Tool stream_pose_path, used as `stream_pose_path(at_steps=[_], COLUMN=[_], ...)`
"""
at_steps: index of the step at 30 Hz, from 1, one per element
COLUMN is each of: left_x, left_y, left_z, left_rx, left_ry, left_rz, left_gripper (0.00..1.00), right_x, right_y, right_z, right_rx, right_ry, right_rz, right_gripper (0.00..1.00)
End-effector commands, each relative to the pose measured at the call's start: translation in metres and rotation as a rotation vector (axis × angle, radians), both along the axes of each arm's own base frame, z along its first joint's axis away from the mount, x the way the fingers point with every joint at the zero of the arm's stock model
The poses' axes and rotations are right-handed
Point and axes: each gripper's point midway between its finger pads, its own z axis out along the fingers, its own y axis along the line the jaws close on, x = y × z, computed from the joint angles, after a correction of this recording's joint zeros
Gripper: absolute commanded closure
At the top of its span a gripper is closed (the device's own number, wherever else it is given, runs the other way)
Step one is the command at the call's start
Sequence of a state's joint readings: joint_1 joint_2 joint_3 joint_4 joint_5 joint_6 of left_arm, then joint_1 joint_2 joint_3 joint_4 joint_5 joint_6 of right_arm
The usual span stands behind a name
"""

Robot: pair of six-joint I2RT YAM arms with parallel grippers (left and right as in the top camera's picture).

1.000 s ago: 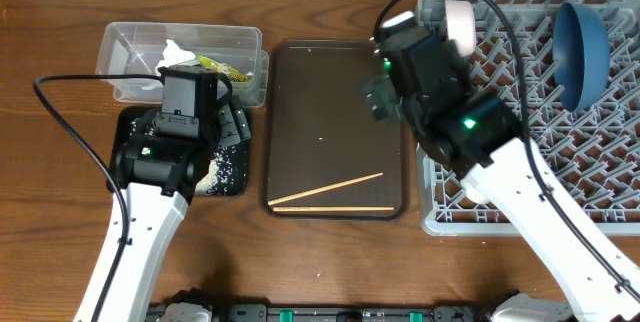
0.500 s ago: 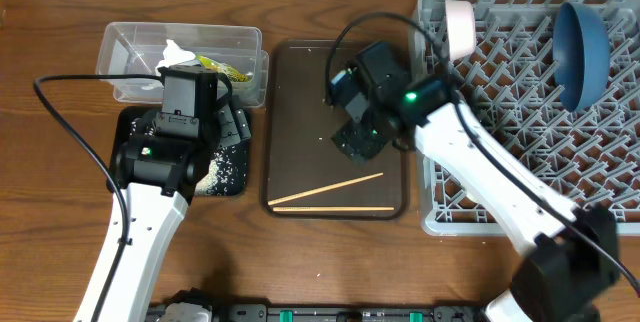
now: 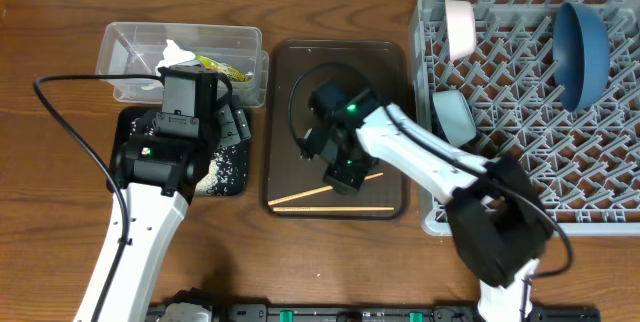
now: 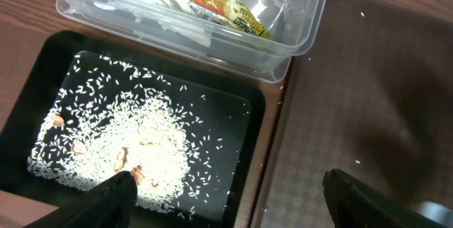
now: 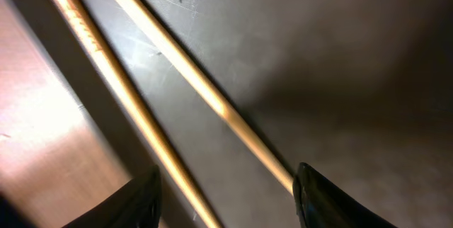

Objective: Sort waste into correct bins and load items into the dishwasher rack
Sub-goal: 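Move the right gripper to the chopsticks and grasp one, then carry the chopstick with the right gripper and insert it upright in the rack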

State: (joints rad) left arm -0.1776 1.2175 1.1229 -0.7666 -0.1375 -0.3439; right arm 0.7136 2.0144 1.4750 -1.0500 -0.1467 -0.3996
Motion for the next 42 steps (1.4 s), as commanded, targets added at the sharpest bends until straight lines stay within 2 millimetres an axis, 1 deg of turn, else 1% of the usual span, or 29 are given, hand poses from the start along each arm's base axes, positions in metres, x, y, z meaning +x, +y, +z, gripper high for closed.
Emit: stream_pose_path(at_steps=[1, 4, 6, 10, 12, 15, 18, 21, 22, 24, 25, 28, 31, 35, 38, 42], left_x=[0.002, 0.002, 0.002, 0.002, 0.002, 0.002, 0.002, 0.002, 0.002, 0.002, 0.002, 0.002, 0.002, 0.002, 0.002, 0.002], left_y=[0.002, 0.002, 0.002, 0.002, 0.002, 0.002, 0.002, 0.002, 0.002, 0.002, 0.002, 0.002, 0.002, 0.002, 0.002, 0.002], left_z=[0.002, 0.002, 0.002, 0.002, 0.002, 0.002, 0.002, 0.002, 0.002, 0.002, 0.002, 0.002, 0.002, 0.002, 0.002, 0.002], left_rx=[0.001, 0.001, 0.001, 0.001, 0.001, 0.001, 0.001, 0.001, 0.001, 0.001, 0.001, 0.001, 0.001, 0.001, 0.001, 0.001], left_ry=[-0.002, -0.003, -0.002, -0.003, -0.002, -0.003, -0.002, -0.003, -0.003, -0.003, -0.002, -0.002, -0.002, -0.002, -0.002, -0.002], left_rz=[0.012, 0.012, 0.012, 0.012, 0.012, 0.012, 0.012, 0.012, 0.012, 0.012, 0.012, 0.012, 0.012, 0.012, 0.012, 0.012], left_gripper=[0.13, 0.13, 0.13, 0.13, 0.13, 0.13, 0.13, 0.13, 0.13, 0.13, 0.13, 0.13, 0.13, 0.13, 0.13, 0.13], right_x=[0.002, 0.005, 0.007, 0.010, 0.010, 0.009, 0.003, 0.001, 0.003, 0.009, 0.012, 0.023, 0.034, 0.051, 0.068, 0.091], right_y=[-0.003, -0.002, 0.000, 0.002, 0.002, -0.006, -0.014, -0.018, -0.021, -0.024, -0.027, -0.034, -0.039, -0.041, -0.042, -0.051], right_z=[-0.021, -0.033, -0.039, -0.045, -0.048, -0.057, -0.067, -0.074, -0.075, -0.075, -0.074, -0.070, -0.059, -0.032, 0.000, 0.055], right_rx=[-0.054, -0.065, -0.062, -0.056, -0.055, -0.089, -0.109, -0.120, -0.134, -0.153, -0.164, -0.189, -0.186, -0.144, -0.092, 0.003], right_ry=[-0.002, -0.005, -0.008, -0.016, -0.018, -0.033, -0.026, -0.029, -0.043, -0.067, -0.079, -0.103, -0.104, -0.126, -0.172, -0.254], right_rz=[0.041, 0.042, 0.041, 0.041, 0.034, 0.002, -0.018, -0.052, -0.082, -0.133, -0.161, -0.251, -0.332, -0.407, -0.484, -0.600], right_gripper=[0.46, 0.46, 0.49, 0.61, 0.65, 0.69, 0.71, 0.78, 0.84, 0.92, 0.99, 0.99, 0.99, 0.99, 0.99, 0.99])
